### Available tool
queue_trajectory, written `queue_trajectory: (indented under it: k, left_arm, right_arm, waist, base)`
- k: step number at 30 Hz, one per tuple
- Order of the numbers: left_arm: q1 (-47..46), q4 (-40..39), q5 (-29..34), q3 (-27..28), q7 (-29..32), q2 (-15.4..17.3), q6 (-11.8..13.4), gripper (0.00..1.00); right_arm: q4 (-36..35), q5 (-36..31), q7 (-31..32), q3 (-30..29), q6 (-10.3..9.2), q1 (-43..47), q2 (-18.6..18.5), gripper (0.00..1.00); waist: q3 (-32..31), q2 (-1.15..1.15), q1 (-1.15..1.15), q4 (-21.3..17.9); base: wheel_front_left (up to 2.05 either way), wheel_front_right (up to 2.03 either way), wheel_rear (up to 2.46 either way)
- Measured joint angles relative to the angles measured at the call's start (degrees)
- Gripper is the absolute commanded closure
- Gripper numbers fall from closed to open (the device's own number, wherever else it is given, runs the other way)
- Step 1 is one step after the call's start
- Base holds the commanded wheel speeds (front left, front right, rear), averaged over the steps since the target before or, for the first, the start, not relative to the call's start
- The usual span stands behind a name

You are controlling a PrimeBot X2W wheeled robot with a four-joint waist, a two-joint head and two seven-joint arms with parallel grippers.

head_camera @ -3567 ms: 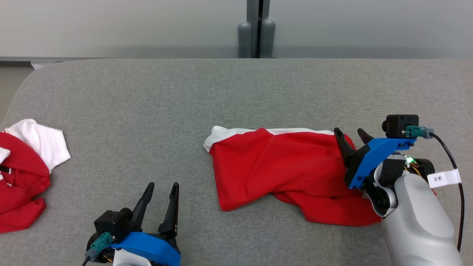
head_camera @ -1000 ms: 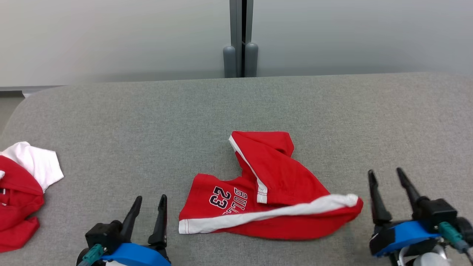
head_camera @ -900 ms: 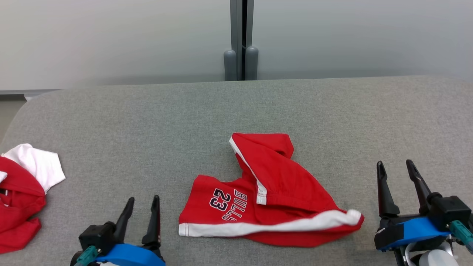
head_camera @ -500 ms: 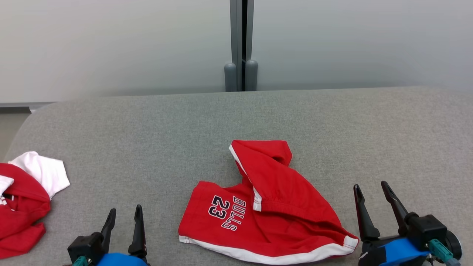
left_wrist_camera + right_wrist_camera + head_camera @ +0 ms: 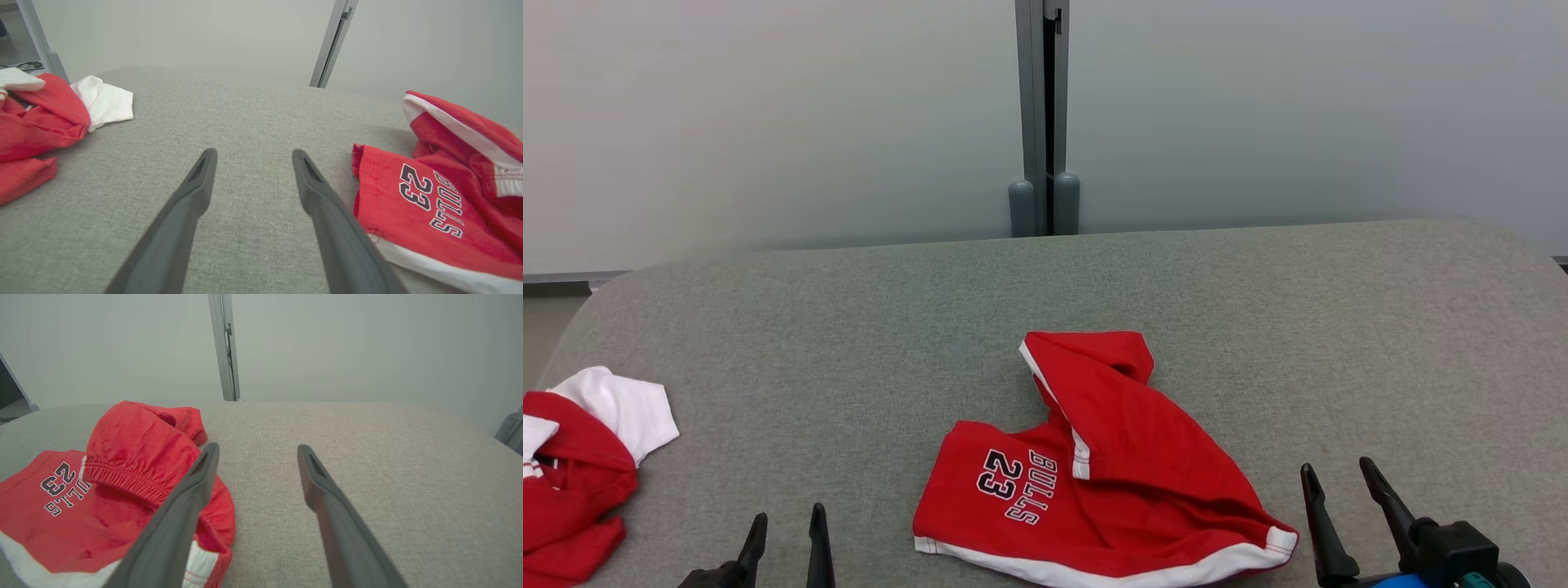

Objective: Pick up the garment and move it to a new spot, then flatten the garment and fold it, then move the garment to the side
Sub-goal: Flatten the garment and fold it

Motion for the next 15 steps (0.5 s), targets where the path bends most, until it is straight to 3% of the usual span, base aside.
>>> queue_trajectory:
  k: [5, 10, 15]
  left_arm:
    - [0.1, 0.0, -0.7, -1.4, 0.0, -0.1, 0.0, 0.00]
    - [0.1, 1.6, -6.0, -10.6, 0.0, 0.0, 0.0, 0.00]
    - [0.1, 4.3, -11.9, -17.0, 0.0, 2.9, 0.0, 0.00]
  right_arm:
    - [0.1, 0.2, 0.0, 0.3, 0.00, 0.0, 0.0, 0.00]
    - [0.1, 0.4, 0.0, 0.8, 0.00, -0.2, 0.0, 0.00]
    - [0.1, 0.3, 0.0, 0.8, 0.01, -0.3, 0.0, 0.00]
  waist:
    - [0.0, 0.00, 0.00, 0.0]
    - [0.8, 0.00, 0.01, -0.5]
    - [1.9, 0.00, 0.01, -1.7]
  base:
    - [0.00, 0.00, 0.00]
    - [0.00, 0.00, 0.00]
    - [0.00, 0.00, 0.00]
